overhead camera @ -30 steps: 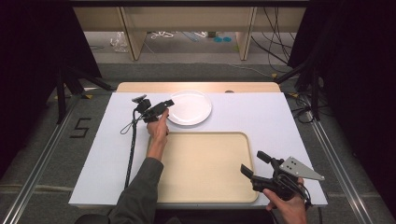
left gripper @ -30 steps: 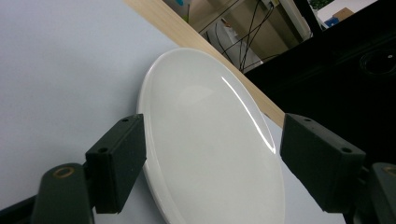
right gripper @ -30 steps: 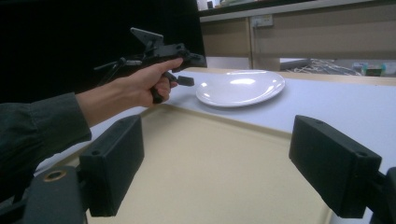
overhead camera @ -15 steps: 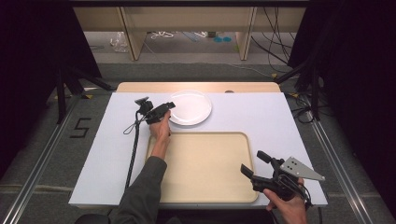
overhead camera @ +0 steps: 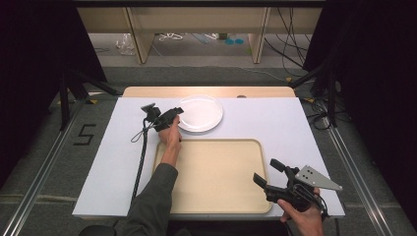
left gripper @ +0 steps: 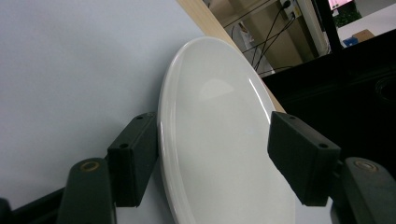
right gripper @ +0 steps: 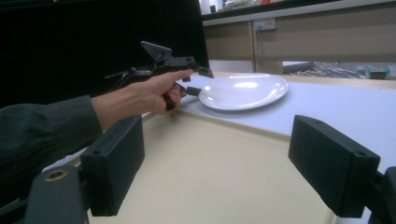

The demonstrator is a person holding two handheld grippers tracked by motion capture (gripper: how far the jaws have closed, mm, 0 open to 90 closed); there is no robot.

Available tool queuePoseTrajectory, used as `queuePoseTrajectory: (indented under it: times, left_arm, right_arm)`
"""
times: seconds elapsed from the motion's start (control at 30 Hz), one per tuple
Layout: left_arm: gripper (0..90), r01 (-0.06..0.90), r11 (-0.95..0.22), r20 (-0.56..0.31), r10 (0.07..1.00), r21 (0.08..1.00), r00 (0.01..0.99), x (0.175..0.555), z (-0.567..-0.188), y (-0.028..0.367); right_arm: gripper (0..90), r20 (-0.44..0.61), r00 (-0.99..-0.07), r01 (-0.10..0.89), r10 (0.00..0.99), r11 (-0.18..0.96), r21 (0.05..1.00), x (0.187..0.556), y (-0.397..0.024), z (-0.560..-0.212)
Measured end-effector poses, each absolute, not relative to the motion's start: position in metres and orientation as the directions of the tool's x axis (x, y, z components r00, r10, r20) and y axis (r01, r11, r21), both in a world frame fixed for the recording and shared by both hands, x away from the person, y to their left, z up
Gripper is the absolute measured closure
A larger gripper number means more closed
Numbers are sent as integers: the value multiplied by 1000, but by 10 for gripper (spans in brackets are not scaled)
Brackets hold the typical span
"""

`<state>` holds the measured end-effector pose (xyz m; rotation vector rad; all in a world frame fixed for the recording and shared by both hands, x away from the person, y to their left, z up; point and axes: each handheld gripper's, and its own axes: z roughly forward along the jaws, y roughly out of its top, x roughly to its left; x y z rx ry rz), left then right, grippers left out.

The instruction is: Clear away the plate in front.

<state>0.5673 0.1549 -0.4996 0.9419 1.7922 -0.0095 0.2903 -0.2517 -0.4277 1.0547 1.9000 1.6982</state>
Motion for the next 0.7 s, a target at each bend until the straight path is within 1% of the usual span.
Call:
queuePoseTrajectory:
  times: [0.03, 0.13, 0.17, 0.23, 0.27, 0.3, 0.33, 0.37, 0.43, 0.5, 0.53, 0.57, 0.6, 0.63, 0.7]
  left_arm:
    - [361, 601, 695, -806, 576, 396, -135, 567, -502, 155]
    - [368, 597, 702, -808, 571, 389, -145, 568, -504, 154]
    - [389, 591, 711, -815, 560, 382, -147, 568, -504, 153]
    - [403, 595, 712, -816, 556, 372, -156, 567, -505, 153]
    - [420, 582, 735, -831, 528, 347, -172, 568, -506, 152]
    - [439, 582, 735, -831, 528, 347, -172, 568, -506, 152]
    - [439, 591, 730, -830, 530, 343, -174, 567, -508, 153]
    - [449, 589, 742, -837, 514, 321, -190, 568, -509, 151]
    - [469, 590, 740, -835, 517, 325, -188, 566, -509, 151]
    - [490, 585, 747, -836, 511, 318, -199, 566, -509, 151]
    - [490, 581, 758, -853, 485, 297, -196, 565, -512, 152]
    - [503, 582, 762, -856, 475, 283, -206, 565, -512, 152]
    - [550, 573, 775, -867, 453, 268, -207, 564, -514, 153]
    - [550, 572, 776, -870, 449, 265, -205, 564, -516, 154]
    - [603, 584, 767, -860, 462, 264, -218, 564, -516, 155]
  right_arm:
    - [195, 206, -646, 289, 735, -14, 957, 290, -252, -427]
    - [196, 203, -646, 288, 735, -11, 958, 289, -252, -427]
    - [196, 210, -647, 295, 733, -14, 956, 289, -252, -427]
    - [197, 203, -648, 288, 734, -11, 958, 289, -252, -427]
    - [198, 204, -649, 288, 733, -12, 958, 289, -252, -427]
    - [198, 204, -649, 287, 733, -12, 958, 289, -252, -427]
    - [198, 204, -649, 287, 733, -12, 958, 289, -252, -427]
    - [199, 203, -649, 287, 733, -12, 958, 289, -252, -427]
    - [200, 215, -653, 287, 726, -25, 958, 289, -251, -427]
    - [200, 203, -656, 274, 727, -21, 962, 290, -251, -427]
    - [201, 196, -656, 270, 728, -16, 963, 290, -252, -427]
    - [202, 200, -654, 282, 729, -11, 959, 289, -252, -426]
    - [202, 197, -653, 274, 732, -14, 962, 290, -253, -426]
    - [202, 197, -653, 274, 732, -14, 962, 290, -253, -426]
    - [203, 203, -654, 282, 729, -14, 959, 289, -252, -426]
